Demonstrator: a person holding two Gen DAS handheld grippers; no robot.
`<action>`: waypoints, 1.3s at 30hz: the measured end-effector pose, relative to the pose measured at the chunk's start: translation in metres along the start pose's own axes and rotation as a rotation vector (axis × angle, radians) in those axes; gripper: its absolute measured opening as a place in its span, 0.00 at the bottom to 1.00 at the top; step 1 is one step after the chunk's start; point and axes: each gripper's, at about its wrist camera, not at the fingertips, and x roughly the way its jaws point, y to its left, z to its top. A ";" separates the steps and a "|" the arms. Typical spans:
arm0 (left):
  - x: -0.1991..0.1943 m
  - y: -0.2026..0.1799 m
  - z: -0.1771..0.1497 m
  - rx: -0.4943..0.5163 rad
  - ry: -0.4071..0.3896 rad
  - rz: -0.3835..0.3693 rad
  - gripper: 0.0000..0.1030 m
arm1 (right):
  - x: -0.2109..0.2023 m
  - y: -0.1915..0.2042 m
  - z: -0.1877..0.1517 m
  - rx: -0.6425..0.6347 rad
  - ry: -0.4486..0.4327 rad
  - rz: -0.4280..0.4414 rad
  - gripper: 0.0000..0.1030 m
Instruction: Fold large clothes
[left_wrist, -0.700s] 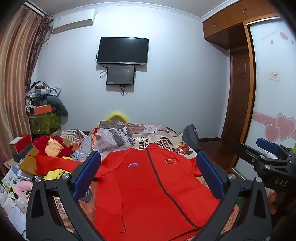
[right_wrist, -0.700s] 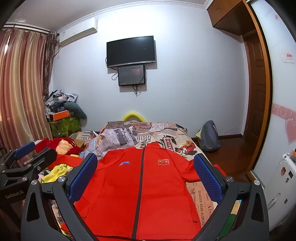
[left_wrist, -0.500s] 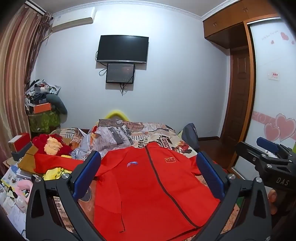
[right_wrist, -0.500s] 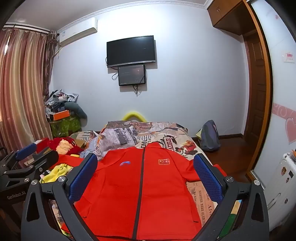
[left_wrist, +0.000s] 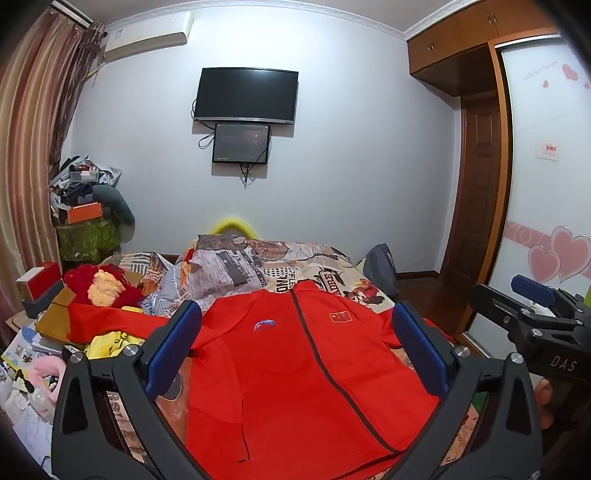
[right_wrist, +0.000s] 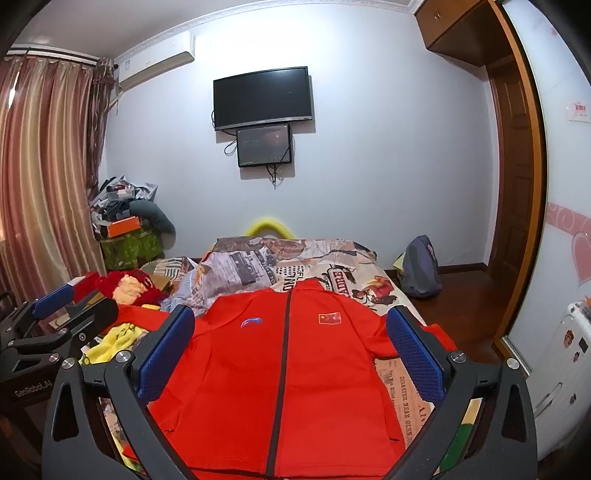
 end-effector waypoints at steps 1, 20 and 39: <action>0.000 0.000 -0.001 0.001 0.001 0.001 1.00 | 0.000 0.000 0.000 0.000 0.000 0.000 1.00; 0.000 -0.008 0.006 0.010 0.009 0.014 1.00 | -0.001 0.000 -0.006 0.004 0.013 0.001 1.00; 0.000 -0.009 0.009 0.004 0.015 0.014 1.00 | 0.001 -0.001 -0.007 0.005 0.016 0.002 1.00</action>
